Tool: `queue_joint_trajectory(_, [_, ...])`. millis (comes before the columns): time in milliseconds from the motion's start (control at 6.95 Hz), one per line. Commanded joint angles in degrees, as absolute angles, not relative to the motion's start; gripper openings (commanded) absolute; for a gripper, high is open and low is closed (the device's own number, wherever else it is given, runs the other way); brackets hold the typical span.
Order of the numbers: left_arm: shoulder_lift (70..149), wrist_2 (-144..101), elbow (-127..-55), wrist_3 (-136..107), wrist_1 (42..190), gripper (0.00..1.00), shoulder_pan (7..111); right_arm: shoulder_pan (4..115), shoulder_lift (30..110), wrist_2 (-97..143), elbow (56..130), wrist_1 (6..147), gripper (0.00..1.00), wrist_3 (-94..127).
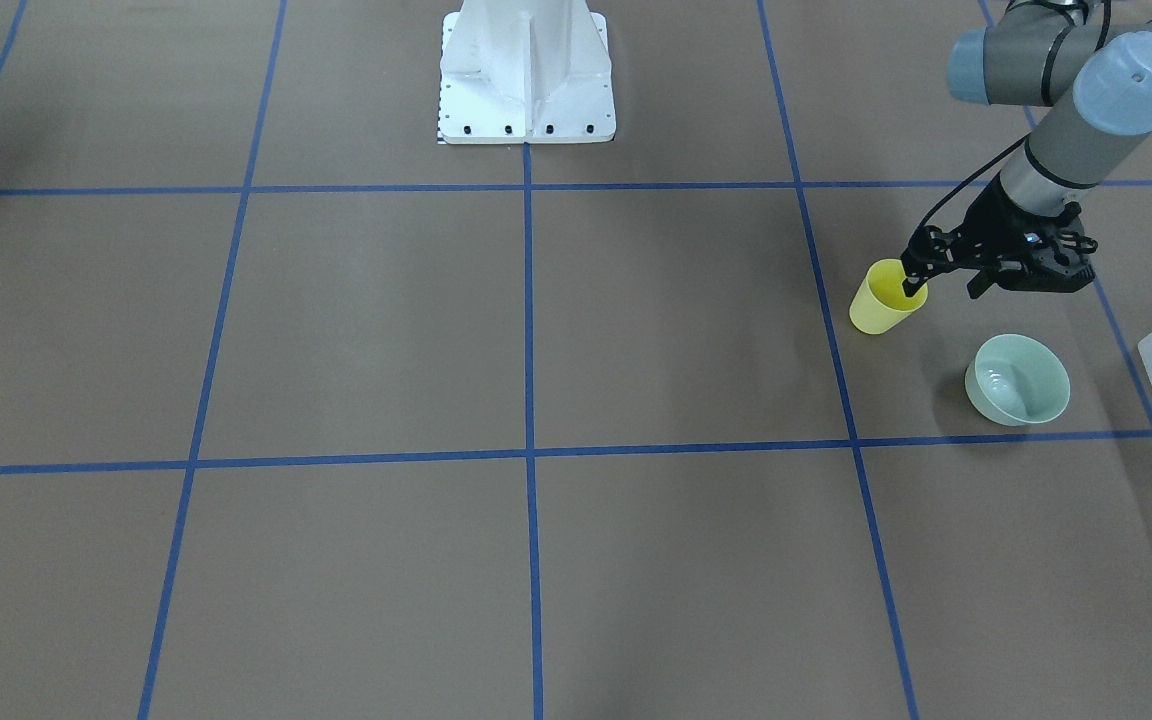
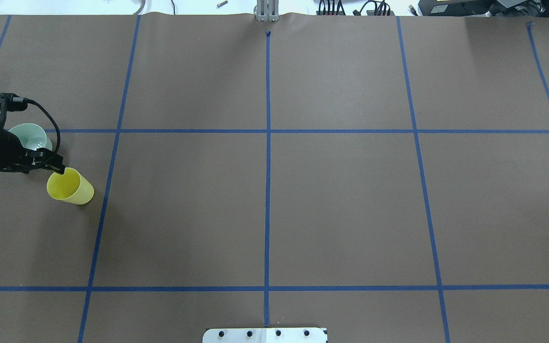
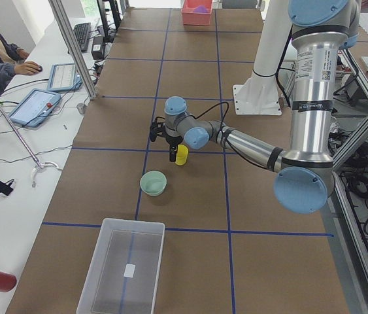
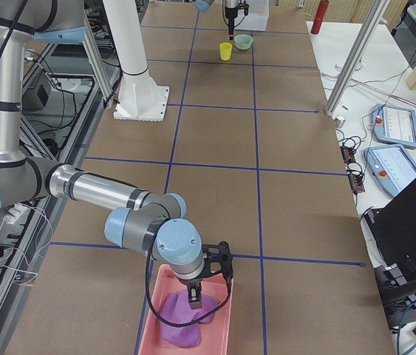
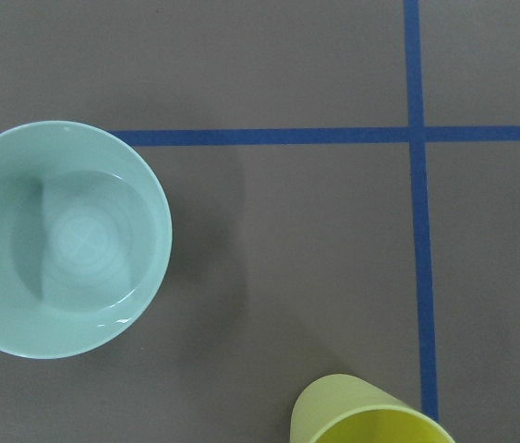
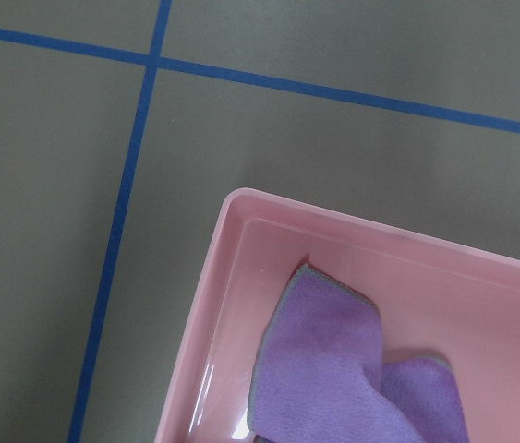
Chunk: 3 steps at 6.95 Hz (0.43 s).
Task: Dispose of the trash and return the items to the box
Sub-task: 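Reach the left gripper to the yellow cup and grasp it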
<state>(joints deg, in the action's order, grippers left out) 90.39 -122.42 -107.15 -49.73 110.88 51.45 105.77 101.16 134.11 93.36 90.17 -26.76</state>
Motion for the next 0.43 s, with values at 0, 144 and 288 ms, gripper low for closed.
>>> queue_joint_trajectory(0, [90.3, -121.9, -106.3, -49.8, 111.0, 0.73, 49.7, 105.6, 101.2, 134.3, 93.4, 90.0, 1.0, -26.5])
queue_joint_trajectory(144, [90.3, -120.6, -105.5, -49.8, 111.8, 0.67, 49.2, 105.5, 101.2, 134.3, 93.4, 90.0, 1.0, -26.5])
queue_joint_trajectory(288, [90.3, -120.6, -105.2, -49.9, 111.8, 0.52, 49.2, 105.5, 101.2, 134.3, 93.4, 90.0, 1.0, -26.5])
